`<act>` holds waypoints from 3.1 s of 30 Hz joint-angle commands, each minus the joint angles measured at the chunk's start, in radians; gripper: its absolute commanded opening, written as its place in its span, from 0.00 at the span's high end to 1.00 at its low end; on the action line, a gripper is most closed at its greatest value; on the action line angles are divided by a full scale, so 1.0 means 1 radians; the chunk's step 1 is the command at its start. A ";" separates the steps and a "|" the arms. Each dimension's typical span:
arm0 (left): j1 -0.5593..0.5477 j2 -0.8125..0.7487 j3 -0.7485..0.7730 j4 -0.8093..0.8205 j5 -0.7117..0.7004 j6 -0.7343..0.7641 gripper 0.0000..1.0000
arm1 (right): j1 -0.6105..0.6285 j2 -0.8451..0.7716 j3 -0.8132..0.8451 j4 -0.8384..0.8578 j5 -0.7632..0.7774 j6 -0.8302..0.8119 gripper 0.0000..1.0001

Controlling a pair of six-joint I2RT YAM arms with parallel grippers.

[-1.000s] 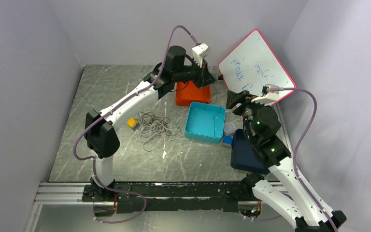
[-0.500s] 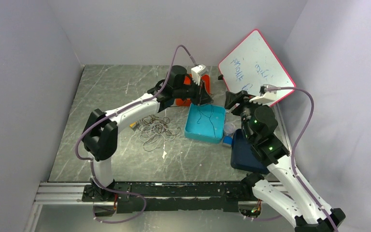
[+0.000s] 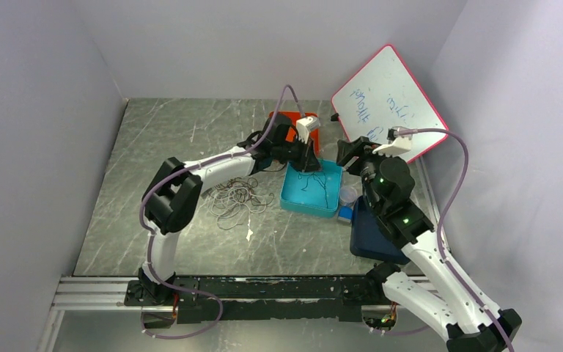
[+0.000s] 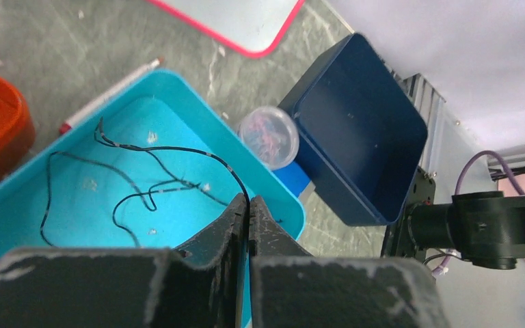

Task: Untangle the cables

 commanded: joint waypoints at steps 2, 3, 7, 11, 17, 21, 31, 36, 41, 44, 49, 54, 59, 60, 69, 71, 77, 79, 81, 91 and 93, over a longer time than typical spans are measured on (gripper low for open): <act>-0.017 0.018 -0.034 0.000 0.018 0.026 0.93 | -0.007 0.008 -0.018 0.022 -0.007 0.005 0.34; -0.018 0.018 -0.045 -0.002 0.012 0.030 0.93 | -0.007 0.011 -0.019 0.023 -0.009 0.004 0.34; -0.019 0.014 -0.080 -0.003 -0.004 0.037 0.92 | -0.008 0.022 -0.014 0.024 -0.014 0.002 0.34; -0.020 0.004 -0.097 -0.008 -0.013 0.039 0.83 | -0.007 0.029 -0.015 0.028 -0.019 0.004 0.33; -0.019 -0.014 -0.099 -0.025 -0.034 0.053 0.61 | -0.007 0.035 -0.019 0.034 -0.024 0.007 0.33; -0.019 -0.036 -0.111 -0.032 -0.049 0.057 0.54 | -0.007 0.040 -0.016 0.034 -0.024 0.005 0.33; 0.012 -0.153 -0.178 0.005 -0.114 0.033 0.44 | -0.007 0.050 -0.032 0.016 -0.008 0.014 0.33; 0.054 -0.250 -0.258 0.028 -0.157 0.037 0.44 | -0.007 0.095 -0.045 0.000 -0.012 0.025 0.33; 0.115 -0.335 -0.352 0.026 -0.210 0.028 0.45 | -0.012 0.215 -0.018 -0.024 -0.098 0.035 0.33; 0.150 -0.382 -0.398 0.016 -0.251 0.026 0.46 | -0.017 0.309 0.011 -0.038 -0.198 0.045 0.39; 0.202 -0.440 -0.444 -0.015 -0.286 0.032 0.47 | -0.057 0.430 0.020 -0.007 -0.369 0.071 0.58; 0.240 -0.481 -0.480 -0.056 -0.331 0.039 0.48 | -0.085 0.512 -0.006 0.021 -0.445 0.105 0.79; 0.272 -0.519 -0.517 -0.098 -0.407 0.033 0.48 | -0.124 0.582 -0.033 0.063 -0.508 0.117 0.86; 0.278 -0.527 -0.527 -0.100 -0.413 0.029 0.48 | -0.130 0.598 -0.036 0.073 -0.522 0.116 0.87; 0.311 -0.570 -0.567 -0.135 -0.453 0.016 0.48 | -0.159 0.744 -0.016 0.074 -0.508 0.065 0.93; 0.315 -0.579 -0.572 -0.143 -0.460 0.017 0.48 | -0.159 0.765 -0.009 0.065 -0.483 0.049 0.94; 0.329 -0.591 -0.575 -0.167 -0.488 0.017 0.48 | -0.159 0.763 0.012 0.080 -0.508 -0.002 0.93; 0.335 -0.592 -0.575 -0.175 -0.494 0.016 0.47 | -0.158 0.736 0.014 0.099 -0.544 -0.021 0.91; 0.341 -0.595 -0.575 -0.182 -0.498 0.014 0.46 | -0.159 0.701 0.013 0.122 -0.580 -0.039 0.88; 0.346 -0.608 -0.579 -0.267 -0.575 0.011 0.45 | -0.157 0.526 -0.052 0.243 -0.800 -0.081 0.71; 0.346 -0.627 -0.592 -0.285 -0.605 0.003 0.44 | -0.157 0.507 -0.065 0.259 -0.821 -0.082 0.71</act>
